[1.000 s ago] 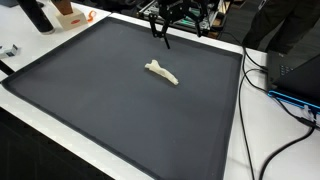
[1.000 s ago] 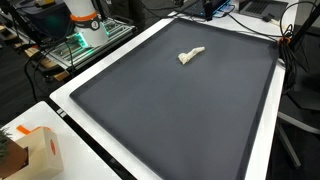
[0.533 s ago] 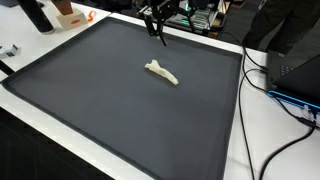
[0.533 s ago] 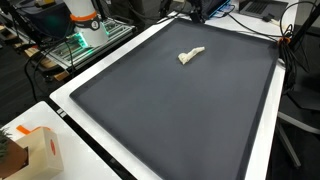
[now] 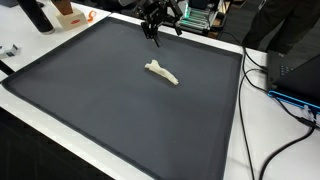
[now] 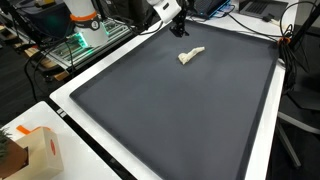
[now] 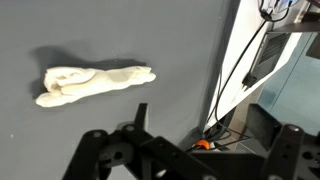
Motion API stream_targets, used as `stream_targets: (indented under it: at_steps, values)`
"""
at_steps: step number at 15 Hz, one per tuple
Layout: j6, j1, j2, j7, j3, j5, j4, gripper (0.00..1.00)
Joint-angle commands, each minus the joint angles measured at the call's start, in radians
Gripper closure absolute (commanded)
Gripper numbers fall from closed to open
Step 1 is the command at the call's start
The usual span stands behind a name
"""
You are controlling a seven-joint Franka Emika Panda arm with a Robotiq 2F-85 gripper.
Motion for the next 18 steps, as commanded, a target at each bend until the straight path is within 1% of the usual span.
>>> stream_targets:
  at_steps: [1, 7, 10, 18]
  values:
    - [0.003, 0.009, -0.02, -0.011, -0.03, 0.055, -0.07, 0.0]
    - [0.019, 0.004, 0.0, 0.037, -0.063, 0.135, -0.121, 0.0]
    - [0.058, 0.012, 0.02, 0.094, -0.071, 0.107, -0.132, 0.0]
    - [0.136, 0.019, 0.073, 0.231, -0.072, 0.077, -0.12, 0.0]
